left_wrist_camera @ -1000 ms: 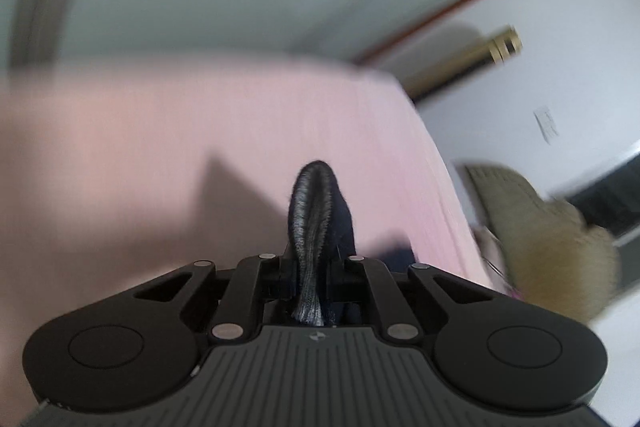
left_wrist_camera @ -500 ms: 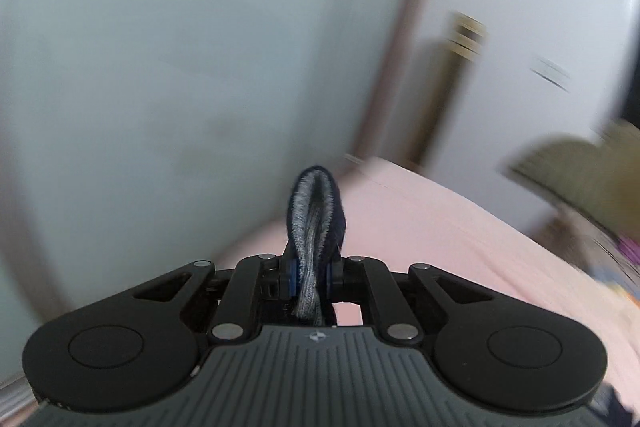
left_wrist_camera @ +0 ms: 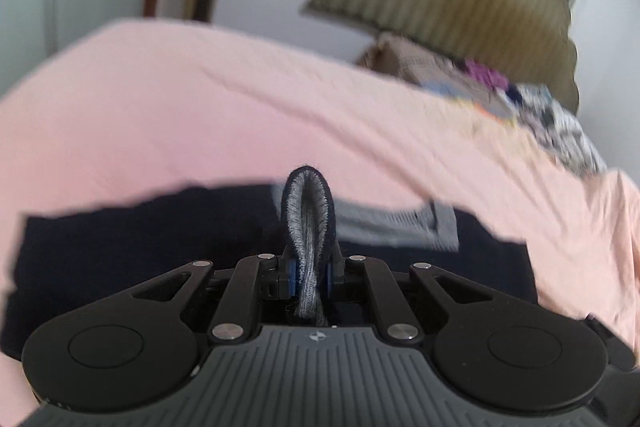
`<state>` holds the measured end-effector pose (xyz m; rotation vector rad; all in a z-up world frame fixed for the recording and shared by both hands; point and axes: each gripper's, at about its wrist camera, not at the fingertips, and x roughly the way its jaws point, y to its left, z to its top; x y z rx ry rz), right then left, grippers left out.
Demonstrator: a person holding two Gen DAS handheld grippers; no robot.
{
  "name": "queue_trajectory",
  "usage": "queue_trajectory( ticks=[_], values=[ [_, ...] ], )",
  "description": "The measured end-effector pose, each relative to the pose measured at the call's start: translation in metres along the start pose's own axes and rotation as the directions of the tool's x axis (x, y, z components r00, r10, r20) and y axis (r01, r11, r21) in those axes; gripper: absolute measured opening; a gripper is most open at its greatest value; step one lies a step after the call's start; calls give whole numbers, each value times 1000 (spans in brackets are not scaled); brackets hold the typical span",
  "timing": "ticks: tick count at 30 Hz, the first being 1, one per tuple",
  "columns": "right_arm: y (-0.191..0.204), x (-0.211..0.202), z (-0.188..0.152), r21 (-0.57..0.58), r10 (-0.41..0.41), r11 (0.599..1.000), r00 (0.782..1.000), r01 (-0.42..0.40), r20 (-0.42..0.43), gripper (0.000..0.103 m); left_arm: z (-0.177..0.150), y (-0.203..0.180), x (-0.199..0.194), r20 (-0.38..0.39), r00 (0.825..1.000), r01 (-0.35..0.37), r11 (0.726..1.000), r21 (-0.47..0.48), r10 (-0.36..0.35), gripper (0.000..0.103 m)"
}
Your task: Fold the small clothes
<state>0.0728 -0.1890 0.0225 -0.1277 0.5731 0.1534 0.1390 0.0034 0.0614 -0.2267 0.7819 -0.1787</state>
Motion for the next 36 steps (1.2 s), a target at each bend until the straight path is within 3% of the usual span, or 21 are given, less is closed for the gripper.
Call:
queue_trajectory(
  ticks=[3, 6, 8, 14, 17, 19, 21, 24, 29, 32, 33, 35, 36],
  values=[
    [-11, -2, -4, 51, 7, 999, 1000, -7, -2, 77, -19, -3, 35, -83, 996, 22, 1000, 13, -20, 19],
    [-18, -3, -6, 82, 12, 997, 1000, -11, -8, 77, -25, -3, 56, -106, 994, 37, 999, 12, -35, 52],
    [-20, -2, -6, 84, 8, 996, 1000, -7, -13, 77, -31, -5, 54, -87, 996, 28, 999, 27, -25, 81],
    [-18, 1, -4, 106, 25, 994, 1000, -23, -14, 77, -28, -4, 31, -51, 999, 5, 997, 78, -1, 84],
    [-21, 5, 2, 191, 112, 976, 994, -107, -16, 77, -24, 4, 14, 9, 999, -54, 995, 86, 54, 93],
    [-25, 13, 7, 274, 229, 938, 973, -213, -26, 77, -24, 11, 1, 72, 990, -127, 986, 105, 119, 98],
    [-28, 26, 10, 365, 351, 876, 936, -316, -33, 77, -27, 18, -11, 129, 975, -197, 971, 133, 180, 101],
    [-31, 48, 10, 485, 477, 776, 878, -404, -30, 77, -32, 29, -27, 180, 950, -283, 945, 161, 254, 103],
    [-22, 79, 6, 599, 618, 623, 786, -503, 18, 78, -42, 46, -44, 219, 921, -362, 915, 177, 322, 103],
    [-11, 94, 11, 614, 643, 589, 765, -525, 37, 76, -45, 51, -50, 210, 923, -360, 917, 171, 323, 103],
    [-9, 98, 13, 620, 646, 580, 762, -529, 46, 72, -45, 52, -51, 207, 923, -359, 917, 171, 323, 103],
    [-3, 105, 18, 644, 645, 571, 763, -510, 32, 34, -47, 52, -52, 206, 923, -363, 915, 177, 326, 103],
    [-1, 108, 19, 655, 641, 573, 767, -492, 15, 28, -47, 52, -53, 207, 922, -365, 913, 184, 327, 103]
  ],
)
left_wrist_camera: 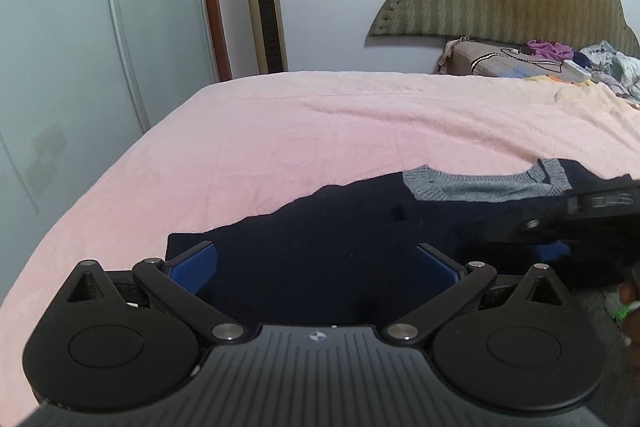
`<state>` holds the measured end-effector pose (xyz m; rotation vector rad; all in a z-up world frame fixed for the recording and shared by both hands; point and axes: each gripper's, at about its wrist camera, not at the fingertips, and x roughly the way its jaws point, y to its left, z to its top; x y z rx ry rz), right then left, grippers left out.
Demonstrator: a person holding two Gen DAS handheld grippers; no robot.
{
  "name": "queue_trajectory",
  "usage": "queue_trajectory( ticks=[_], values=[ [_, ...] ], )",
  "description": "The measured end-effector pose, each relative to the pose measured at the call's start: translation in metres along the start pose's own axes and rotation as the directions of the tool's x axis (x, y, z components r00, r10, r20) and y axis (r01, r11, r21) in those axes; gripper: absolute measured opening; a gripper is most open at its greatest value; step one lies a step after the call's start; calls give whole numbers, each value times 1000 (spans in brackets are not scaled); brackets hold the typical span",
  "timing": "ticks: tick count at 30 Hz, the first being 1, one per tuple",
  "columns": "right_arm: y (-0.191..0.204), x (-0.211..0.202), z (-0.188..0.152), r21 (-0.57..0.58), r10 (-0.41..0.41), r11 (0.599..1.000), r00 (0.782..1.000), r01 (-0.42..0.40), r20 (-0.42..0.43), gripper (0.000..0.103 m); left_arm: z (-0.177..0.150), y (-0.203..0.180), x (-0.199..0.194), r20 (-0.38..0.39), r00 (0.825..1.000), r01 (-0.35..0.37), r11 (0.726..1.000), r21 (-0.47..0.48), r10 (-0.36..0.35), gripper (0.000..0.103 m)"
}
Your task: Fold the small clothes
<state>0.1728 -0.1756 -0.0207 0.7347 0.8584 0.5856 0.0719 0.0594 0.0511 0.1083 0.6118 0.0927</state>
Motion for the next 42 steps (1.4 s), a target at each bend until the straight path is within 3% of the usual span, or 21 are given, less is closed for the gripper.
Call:
queue_trajectory(
  ticks=[2, 8, 12, 19, 23, 34, 36, 39, 40, 41, 42],
  values=[
    [0, 1, 2, 2, -16, 1000, 1000, 16, 6, 14, 0, 0, -3, 10, 1000, -8, 1000, 19, 8, 103],
    [8, -39, 7, -36, -67, 997, 988, 73, 137, 12, -2, 4, -2, 25, 998, -57, 998, 30, 56, 103],
    [8, -86, 13, -76, -143, 984, 963, 164, 229, 12, -4, 16, 3, 7, 997, -82, 997, 2, 82, 103],
    [-25, -137, 14, -18, -288, 952, 914, 306, 286, 12, -4, 35, 11, -31, 994, -106, 993, -55, 104, 103],
    [-42, -148, 10, 2, -358, 927, 885, 375, 297, 12, -4, 41, 10, -36, 993, -114, 992, -59, 112, 103],
    [-46, -131, 4, -61, -506, 836, 809, 545, 300, 14, -12, 18, 16, -81, 996, -33, 999, -10, 32, 103],
    [-37, -128, 1, -96, -556, 788, 770, 608, 312, 19, -13, 16, 16, -85, 996, -26, 1000, -7, 25, 103],
    [-14, -126, -11, -171, -620, 667, 667, 725, 413, 33, -14, 14, 18, -89, 996, -27, 1000, 3, 28, 103],
    [-8, -126, -15, -191, -618, 639, 645, 745, 449, 40, -15, 14, 19, -91, 995, -27, 1000, 3, 27, 103],
    [-1, -127, -20, -216, -604, 625, 640, 750, 475, 49, -15, 14, 20, -93, 995, -26, 1000, 3, 27, 103],
    [3, -127, -24, -247, -582, 628, 656, 738, 481, 53, -16, 14, 21, -96, 995, -27, 1000, 4, 27, 103]
  ],
)
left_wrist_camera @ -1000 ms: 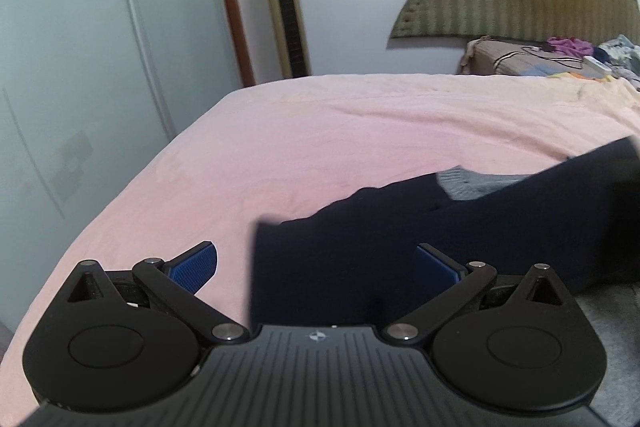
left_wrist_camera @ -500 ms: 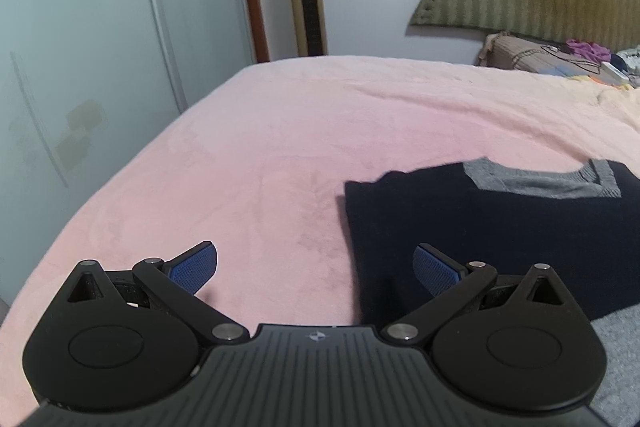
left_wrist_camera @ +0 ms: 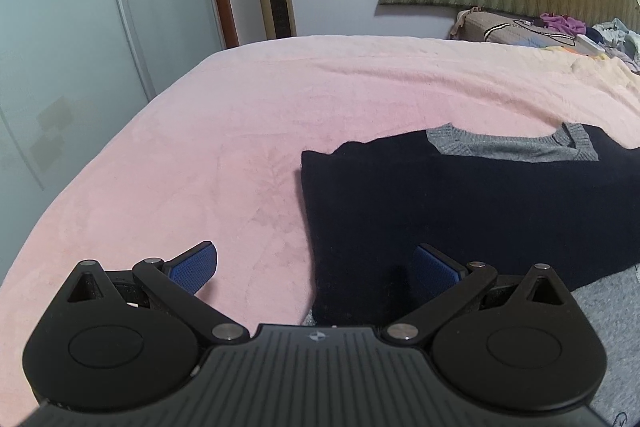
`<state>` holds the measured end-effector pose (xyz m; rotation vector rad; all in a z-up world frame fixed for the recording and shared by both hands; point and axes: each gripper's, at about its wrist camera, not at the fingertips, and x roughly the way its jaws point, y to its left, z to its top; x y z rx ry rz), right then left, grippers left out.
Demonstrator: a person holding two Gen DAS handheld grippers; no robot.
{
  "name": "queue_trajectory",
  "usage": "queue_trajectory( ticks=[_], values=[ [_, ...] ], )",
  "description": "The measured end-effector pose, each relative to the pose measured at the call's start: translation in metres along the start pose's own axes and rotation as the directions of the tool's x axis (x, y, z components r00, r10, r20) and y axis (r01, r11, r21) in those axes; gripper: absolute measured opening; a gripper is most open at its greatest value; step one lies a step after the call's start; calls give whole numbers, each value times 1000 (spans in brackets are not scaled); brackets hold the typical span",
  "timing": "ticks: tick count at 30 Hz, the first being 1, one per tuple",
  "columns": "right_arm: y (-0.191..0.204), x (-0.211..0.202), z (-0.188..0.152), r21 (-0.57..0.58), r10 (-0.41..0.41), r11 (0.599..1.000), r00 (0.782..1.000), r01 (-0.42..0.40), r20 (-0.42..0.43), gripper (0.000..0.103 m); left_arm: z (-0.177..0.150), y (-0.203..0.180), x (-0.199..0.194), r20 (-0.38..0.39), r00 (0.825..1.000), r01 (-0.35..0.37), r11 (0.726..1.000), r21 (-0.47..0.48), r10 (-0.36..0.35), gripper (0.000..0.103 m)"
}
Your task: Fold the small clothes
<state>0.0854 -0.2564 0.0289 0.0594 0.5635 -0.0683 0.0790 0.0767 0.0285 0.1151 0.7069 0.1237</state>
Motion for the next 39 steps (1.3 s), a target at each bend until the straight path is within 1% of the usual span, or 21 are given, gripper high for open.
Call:
queue_trajectory(
  ticks=[1, 3, 4, 5, 6, 7, 8, 9, 10, 11, 13, 16, 20, 23, 28, 35, 37, 39],
  values=[
    [3, -2, -1, -18, 40, 999, 999, -41, -7, 59, -1, 0, 2, -5, 1000, -1, 1000, 2, 1, 103],
    [9, 0, -8, -42, 111, 993, 992, -113, -55, 60, -2, 0, 4, -13, 1000, -3, 1000, 5, 4, 103],
    [12, 5, -11, -60, 110, 992, 990, -115, -84, 61, -3, -1, 6, -19, 1000, -6, 1000, 9, 6, 103],
    [15, 11, -15, -91, 78, 992, 990, -89, -115, 61, -4, -1, 8, -26, 1000, -10, 1000, 11, 11, 103],
    [17, 18, -19, -122, 30, 991, 990, -46, -135, 61, -5, -1, 10, -35, 999, -16, 1000, 12, 16, 103],
    [17, 24, -22, -142, -22, 990, 989, 1, -146, 61, -6, -1, 11, -41, 999, -20, 1000, 9, 21, 103],
    [16, 27, -24, -140, -55, 990, 986, 33, -155, 61, -7, 0, 11, -46, 999, -22, 1000, 4, 22, 103],
    [12, 26, -25, -112, -50, 993, 987, 33, -154, 61, -8, 2, 9, -44, 999, -20, 1000, -1, 20, 103],
    [8, 23, -25, -74, -24, 997, 988, 13, -150, 64, -8, 3, 6, -39, 999, -15, 1000, -5, 15, 103],
    [2, 19, -27, -36, 9, 999, 989, -14, -145, 71, -8, 5, 3, -34, 999, -12, 1000, -8, 12, 103],
    [-2, 15, -30, 0, 50, 999, 989, -51, -142, 76, -8, 7, -1, -31, 999, -7, 1000, -15, 7, 103],
    [-1, 9, -36, -21, 11, 1000, 989, -15, -148, 76, -10, 9, -10, -27, 1000, 15, 999, -30, -15, 103],
    [-4, -13, -41, 16, 59, 998, 990, -58, -126, 76, -18, 10, -21, -28, 999, 39, 999, -26, -39, 103],
    [-9, -30, -45, 28, 80, 997, 990, -77, -112, 76, -27, 14, -29, -38, 996, 83, 996, -34, -84, 103],
    [-16, -54, -54, 40, 102, 994, 989, -98, -109, 76, -45, 30, -39, -65, 980, 182, 980, -81, -188, 103],
    [-30, -75, -76, 101, 111, 990, 985, -99, -128, 76, -65, 42, -45, -80, 954, 274, 948, -161, -290, 103],
    [-32, -79, -84, 114, 110, 989, 985, -94, -136, 76, -69, 41, -45, -78, 953, 277, 946, -169, -293, 103],
    [-32, -80, -90, 127, 109, 988, 984, -91, -144, 77, -73, 36, -45, -79, 959, 257, 953, -160, -272, 103]
  ],
)
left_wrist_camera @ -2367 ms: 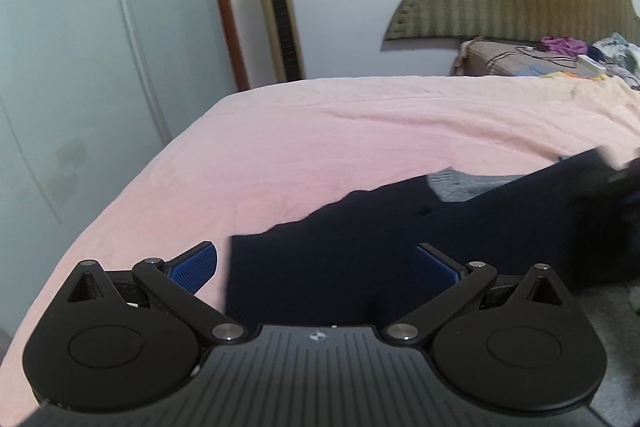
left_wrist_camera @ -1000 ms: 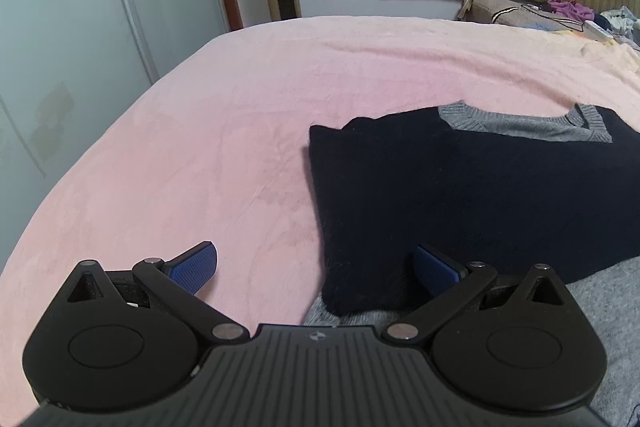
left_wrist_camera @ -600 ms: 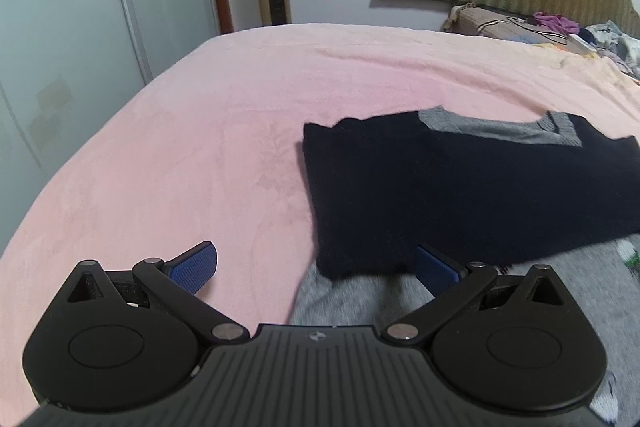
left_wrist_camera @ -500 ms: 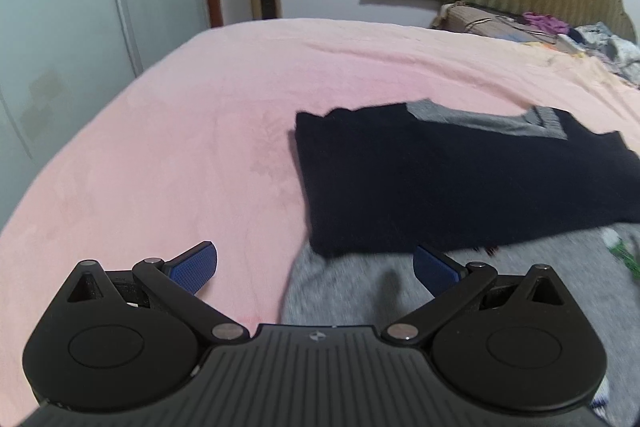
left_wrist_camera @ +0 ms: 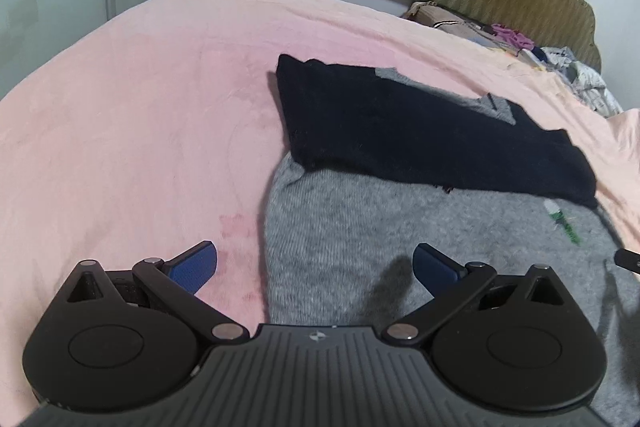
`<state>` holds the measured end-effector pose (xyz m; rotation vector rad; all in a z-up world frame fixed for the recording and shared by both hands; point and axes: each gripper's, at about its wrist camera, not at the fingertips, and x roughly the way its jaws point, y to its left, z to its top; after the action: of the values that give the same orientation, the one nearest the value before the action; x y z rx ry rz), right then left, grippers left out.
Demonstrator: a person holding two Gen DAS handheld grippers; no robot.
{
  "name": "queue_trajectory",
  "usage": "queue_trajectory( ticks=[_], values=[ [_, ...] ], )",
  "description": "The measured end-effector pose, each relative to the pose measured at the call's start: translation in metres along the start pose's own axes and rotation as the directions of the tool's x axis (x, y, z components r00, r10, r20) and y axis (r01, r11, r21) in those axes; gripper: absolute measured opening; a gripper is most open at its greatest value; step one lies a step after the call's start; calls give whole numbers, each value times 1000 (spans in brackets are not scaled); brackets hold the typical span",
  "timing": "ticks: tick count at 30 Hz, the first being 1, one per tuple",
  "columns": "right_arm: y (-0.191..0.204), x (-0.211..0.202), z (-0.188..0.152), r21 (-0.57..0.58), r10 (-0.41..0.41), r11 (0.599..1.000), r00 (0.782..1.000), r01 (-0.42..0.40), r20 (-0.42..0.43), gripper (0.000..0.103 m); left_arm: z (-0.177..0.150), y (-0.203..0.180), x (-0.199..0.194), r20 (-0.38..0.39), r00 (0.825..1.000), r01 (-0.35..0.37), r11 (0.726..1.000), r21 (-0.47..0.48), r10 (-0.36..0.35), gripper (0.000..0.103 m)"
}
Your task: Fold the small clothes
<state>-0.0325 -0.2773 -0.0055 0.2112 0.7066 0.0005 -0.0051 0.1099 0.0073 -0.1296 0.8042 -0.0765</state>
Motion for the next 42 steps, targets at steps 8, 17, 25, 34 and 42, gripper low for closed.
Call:
queue_trajectory(
  ticks=[8, 17, 25, 34, 42],
  values=[
    [24, -12, -21, -194, -84, 978, 996, 82, -1, 84, -11, -15, -5, -6, 1000, -19, 998, 67, 19, 103],
    [3, -38, -44, -338, -199, 922, 980, 188, 1, 91, -23, -18, -16, -4, 1000, -30, 996, 85, 31, 103],
    [-13, -78, -62, -632, -399, 688, 913, 358, 83, 102, -37, -19, -27, -8, 1000, -27, 992, 121, 29, 103],
    [-79, -85, -46, 18, 222, 975, 973, -221, -63, 100, -43, 14, -44, -58, 994, 93, 994, 60, -89, 103],
    [-48, -63, -65, 39, 359, 933, 924, -358, -131, 64, -48, 22, -47, -95, 954, 284, 959, -14, -284, 97]
  ],
)
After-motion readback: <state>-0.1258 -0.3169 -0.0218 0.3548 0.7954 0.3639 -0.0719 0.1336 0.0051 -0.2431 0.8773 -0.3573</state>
